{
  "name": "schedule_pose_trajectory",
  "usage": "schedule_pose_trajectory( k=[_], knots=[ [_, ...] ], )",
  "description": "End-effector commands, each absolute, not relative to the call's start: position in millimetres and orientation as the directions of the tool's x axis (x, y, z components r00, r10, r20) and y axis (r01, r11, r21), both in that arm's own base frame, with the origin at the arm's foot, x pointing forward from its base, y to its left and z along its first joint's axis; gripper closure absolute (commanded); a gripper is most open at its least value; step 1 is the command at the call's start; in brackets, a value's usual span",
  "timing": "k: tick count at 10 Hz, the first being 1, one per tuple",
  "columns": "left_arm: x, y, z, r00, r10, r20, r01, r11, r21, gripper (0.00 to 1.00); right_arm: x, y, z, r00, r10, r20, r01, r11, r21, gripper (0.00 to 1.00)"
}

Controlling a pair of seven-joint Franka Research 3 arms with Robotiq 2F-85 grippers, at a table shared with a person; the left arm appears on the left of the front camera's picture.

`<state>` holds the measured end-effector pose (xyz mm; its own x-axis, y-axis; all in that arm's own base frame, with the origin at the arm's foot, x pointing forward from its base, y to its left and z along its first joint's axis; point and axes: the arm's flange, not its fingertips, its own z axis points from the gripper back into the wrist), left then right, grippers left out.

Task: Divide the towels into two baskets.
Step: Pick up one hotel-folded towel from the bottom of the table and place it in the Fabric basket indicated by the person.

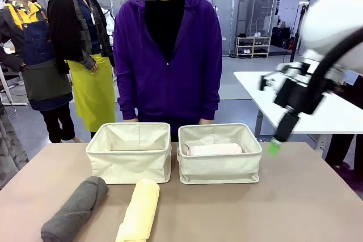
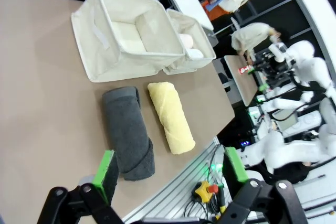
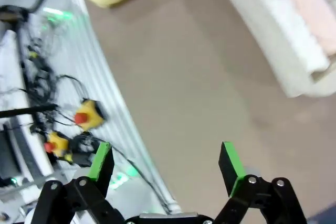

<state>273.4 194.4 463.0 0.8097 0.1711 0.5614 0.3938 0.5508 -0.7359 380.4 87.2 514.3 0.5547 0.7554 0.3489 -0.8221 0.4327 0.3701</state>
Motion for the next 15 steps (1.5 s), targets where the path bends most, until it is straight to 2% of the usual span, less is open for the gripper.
schedule_pose_trajectory(
  k=[1, 2, 4, 6, 10, 11, 12, 15],
  knots=[
    [273, 197, 464, 0.794, 0.175, 0.582, 0.420, 0.534, -0.734, 0.00, 355, 17, 494, 0.673, 0.565, 0.477, -0.731, 0.414, 0.542, 0.00],
    [273, 197, 464, 0.794, 0.175, 0.582, 0.420, 0.534, -0.734, 0.00, 347, -33, 478, 0.703, 0.464, 0.539, -0.704, 0.346, 0.620, 0.00],
    [273, 197, 464, 0.794, 0.175, 0.582, 0.420, 0.534, -0.734, 0.00, 333, -108, 450, 0.837, 0.269, 0.476, -0.546, 0.386, 0.743, 0.00],
    [273, 197, 464, 0.794, 0.175, 0.582, 0.420, 0.534, -0.734, 0.00, 305, -148, 433, 0.884, 0.120, 0.453, -0.462, 0.379, 0.802, 0.00],
    [273, 197, 464, 0.794, 0.175, 0.582, 0.420, 0.534, -0.734, 0.00, 209, -188, 375, 0.916, -0.171, 0.362, -0.297, 0.316, 0.901, 0.00],
    [273, 197, 464, 0.794, 0.175, 0.582, 0.420, 0.534, -0.734, 0.00, 205, -187, 366, 0.906, -0.185, 0.382, -0.317, 0.301, 0.899, 0.00],
    [273, 197, 464, 0.794, 0.175, 0.582, 0.420, 0.534, -0.734, 0.00, 229, -193, 379, 0.931, -0.100, 0.351, -0.300, 0.340, 0.891, 0.00],
    [273, 197, 464, 0.794, 0.175, 0.582, 0.420, 0.534, -0.734, 0.00, 229, -193, 379, 0.931, -0.100, 0.351, -0.300, 0.340, 0.891, 0.00]
  ],
)
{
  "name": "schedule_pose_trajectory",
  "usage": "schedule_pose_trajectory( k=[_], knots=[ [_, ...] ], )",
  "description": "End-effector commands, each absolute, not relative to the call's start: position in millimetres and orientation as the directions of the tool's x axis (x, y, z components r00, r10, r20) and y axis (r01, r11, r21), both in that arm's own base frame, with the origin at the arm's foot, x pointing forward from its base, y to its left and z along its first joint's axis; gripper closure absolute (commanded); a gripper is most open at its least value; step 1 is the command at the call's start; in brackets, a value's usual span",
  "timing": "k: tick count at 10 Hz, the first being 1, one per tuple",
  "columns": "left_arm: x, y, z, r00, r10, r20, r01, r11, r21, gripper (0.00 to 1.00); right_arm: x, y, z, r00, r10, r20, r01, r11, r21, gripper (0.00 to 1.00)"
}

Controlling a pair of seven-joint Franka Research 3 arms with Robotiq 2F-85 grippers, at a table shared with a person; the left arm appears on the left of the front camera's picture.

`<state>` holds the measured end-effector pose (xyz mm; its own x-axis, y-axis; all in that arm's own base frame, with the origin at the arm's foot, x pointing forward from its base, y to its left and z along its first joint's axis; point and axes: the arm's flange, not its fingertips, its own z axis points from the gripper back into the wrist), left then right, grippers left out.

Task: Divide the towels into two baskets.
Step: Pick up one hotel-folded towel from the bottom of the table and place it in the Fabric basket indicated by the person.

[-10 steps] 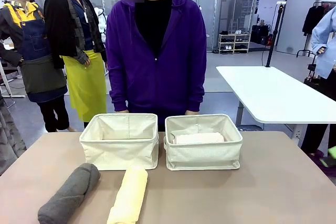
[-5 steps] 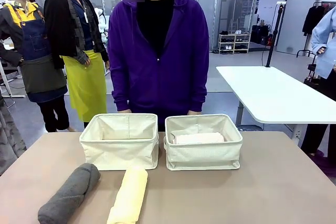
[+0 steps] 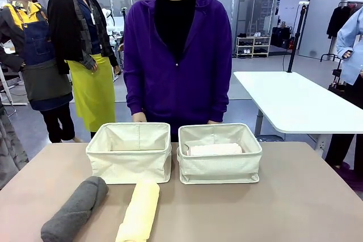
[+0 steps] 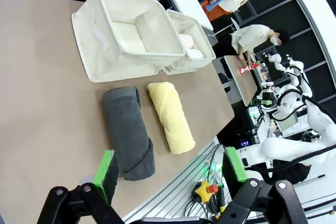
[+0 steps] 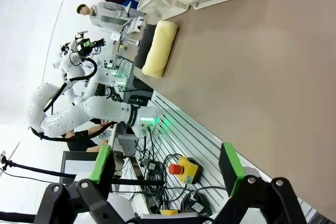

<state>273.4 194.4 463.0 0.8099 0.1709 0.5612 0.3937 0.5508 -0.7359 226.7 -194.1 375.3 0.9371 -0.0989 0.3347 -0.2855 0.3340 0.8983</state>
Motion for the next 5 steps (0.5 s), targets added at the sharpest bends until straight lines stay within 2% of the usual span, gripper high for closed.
schedule_pose_trajectory(
  k=[1, 5],
  knots=[
    [272.7, 197.0, 464.3, 0.794, 0.175, 0.582, 0.420, 0.534, -0.734, 0.00, 228.5, -193.4, 379.1, 0.931, -0.100, 0.351, -0.300, 0.340, 0.891, 0.00],
    [272.7, 197.0, 464.3, 0.794, 0.175, 0.582, 0.420, 0.534, -0.734, 0.00, 228.5, -193.4, 379.1, 0.931, -0.100, 0.351, -0.300, 0.340, 0.891, 0.00]
  ],
)
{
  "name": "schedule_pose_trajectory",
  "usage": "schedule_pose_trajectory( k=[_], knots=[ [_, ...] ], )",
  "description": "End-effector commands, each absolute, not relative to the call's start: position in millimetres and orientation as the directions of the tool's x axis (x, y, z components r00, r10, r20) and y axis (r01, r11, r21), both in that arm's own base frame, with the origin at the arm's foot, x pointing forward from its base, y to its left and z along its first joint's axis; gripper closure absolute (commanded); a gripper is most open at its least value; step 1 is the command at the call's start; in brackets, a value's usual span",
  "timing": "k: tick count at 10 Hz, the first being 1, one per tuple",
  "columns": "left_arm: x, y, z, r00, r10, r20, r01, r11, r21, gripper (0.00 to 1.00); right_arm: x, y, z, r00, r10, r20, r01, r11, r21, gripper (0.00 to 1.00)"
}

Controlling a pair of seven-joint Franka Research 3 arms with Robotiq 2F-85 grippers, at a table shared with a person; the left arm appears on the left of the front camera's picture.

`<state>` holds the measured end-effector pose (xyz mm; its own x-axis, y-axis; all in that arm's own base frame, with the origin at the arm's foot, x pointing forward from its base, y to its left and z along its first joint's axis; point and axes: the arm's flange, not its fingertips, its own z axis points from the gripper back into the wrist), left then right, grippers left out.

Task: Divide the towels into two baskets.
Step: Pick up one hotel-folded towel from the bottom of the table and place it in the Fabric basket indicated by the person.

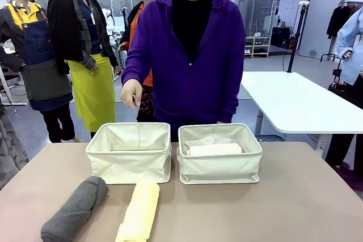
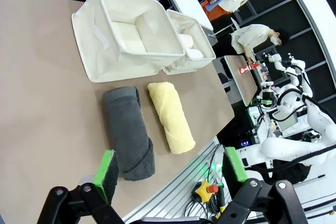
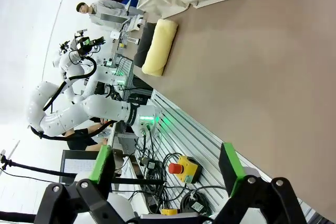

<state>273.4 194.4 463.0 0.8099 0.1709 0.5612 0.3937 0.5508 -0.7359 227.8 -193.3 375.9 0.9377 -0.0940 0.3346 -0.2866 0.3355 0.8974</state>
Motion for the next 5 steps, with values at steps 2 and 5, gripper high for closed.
schedule_pose_trajectory(
  k=[2, 5],
  knots=[
    [272.7, 197.0, 464.3, 0.794, 0.175, 0.582, 0.420, 0.534, -0.734, 0.00, 228.5, -193.4, 379.1, 0.931, -0.100, 0.351, -0.300, 0.340, 0.891, 0.00],
    [272.7, 197.0, 464.3, 0.794, 0.175, 0.582, 0.420, 0.534, -0.734, 0.00, 228.5, -193.4, 379.1, 0.931, -0.100, 0.351, -0.300, 0.340, 0.891, 0.00]
  ],
)
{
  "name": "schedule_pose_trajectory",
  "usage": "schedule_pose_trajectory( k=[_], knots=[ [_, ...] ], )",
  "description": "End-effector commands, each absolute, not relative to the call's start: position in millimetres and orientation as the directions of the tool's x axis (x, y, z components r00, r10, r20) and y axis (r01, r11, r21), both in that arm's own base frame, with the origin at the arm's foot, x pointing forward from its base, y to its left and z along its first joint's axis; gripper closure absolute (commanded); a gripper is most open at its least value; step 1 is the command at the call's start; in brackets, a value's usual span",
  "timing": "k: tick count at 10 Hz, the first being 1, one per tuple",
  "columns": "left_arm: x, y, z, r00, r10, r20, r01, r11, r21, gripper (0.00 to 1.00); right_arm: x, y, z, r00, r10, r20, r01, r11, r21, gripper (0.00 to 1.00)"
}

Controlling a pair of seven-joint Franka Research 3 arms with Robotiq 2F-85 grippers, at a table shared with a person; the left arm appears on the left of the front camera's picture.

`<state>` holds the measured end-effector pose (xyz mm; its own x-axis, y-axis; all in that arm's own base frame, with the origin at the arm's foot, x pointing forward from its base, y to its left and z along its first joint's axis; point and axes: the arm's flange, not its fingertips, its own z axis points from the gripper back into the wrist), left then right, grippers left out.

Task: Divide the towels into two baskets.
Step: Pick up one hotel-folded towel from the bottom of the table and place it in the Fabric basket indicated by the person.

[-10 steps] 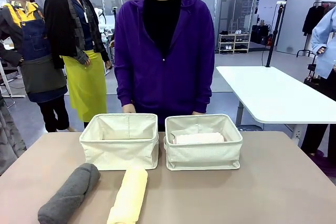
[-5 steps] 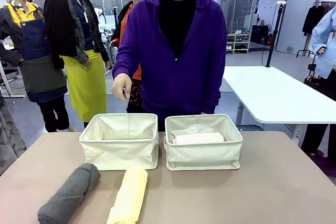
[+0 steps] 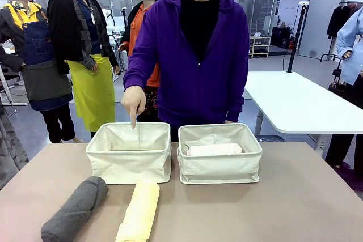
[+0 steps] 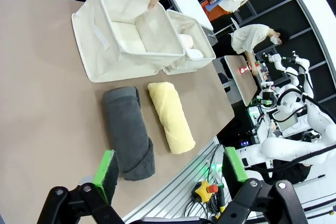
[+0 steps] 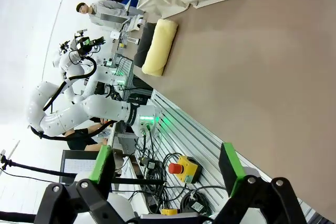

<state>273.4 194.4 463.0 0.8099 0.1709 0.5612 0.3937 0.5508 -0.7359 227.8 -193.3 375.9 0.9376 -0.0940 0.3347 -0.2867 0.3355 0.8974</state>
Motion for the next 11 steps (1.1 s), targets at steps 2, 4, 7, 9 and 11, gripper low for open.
schedule_pose_trajectory(
  k=[2, 4, 7, 9, 11],
  knots=[
    [273, 197, 464, 0.794, 0.175, 0.582, 0.420, 0.534, -0.734, 0.00, 229, -193, 379, 0.931, -0.100, 0.351, -0.300, 0.340, 0.891, 0.00],
    [273, 197, 464, 0.794, 0.175, 0.582, 0.420, 0.534, -0.734, 0.00, 229, -193, 379, 0.931, -0.100, 0.351, -0.300, 0.340, 0.891, 0.00],
    [286, 159, 465, 0.867, 0.078, 0.492, 0.315, 0.679, -0.663, 0.00, 229, -193, 379, 0.931, -0.100, 0.351, -0.300, 0.340, 0.891, 0.00],
    [296, 125, 469, 0.909, -0.020, 0.417, 0.305, 0.712, -0.632, 0.00, 229, -193, 379, 0.931, -0.100, 0.351, -0.300, 0.340, 0.891, 0.00],
    [306, 84, 461, 0.941, -0.094, 0.324, 0.271, 0.781, -0.562, 0.00, 229, -193, 379, 0.931, -0.100, 0.351, -0.300, 0.340, 0.891, 0.00]
  ],
)
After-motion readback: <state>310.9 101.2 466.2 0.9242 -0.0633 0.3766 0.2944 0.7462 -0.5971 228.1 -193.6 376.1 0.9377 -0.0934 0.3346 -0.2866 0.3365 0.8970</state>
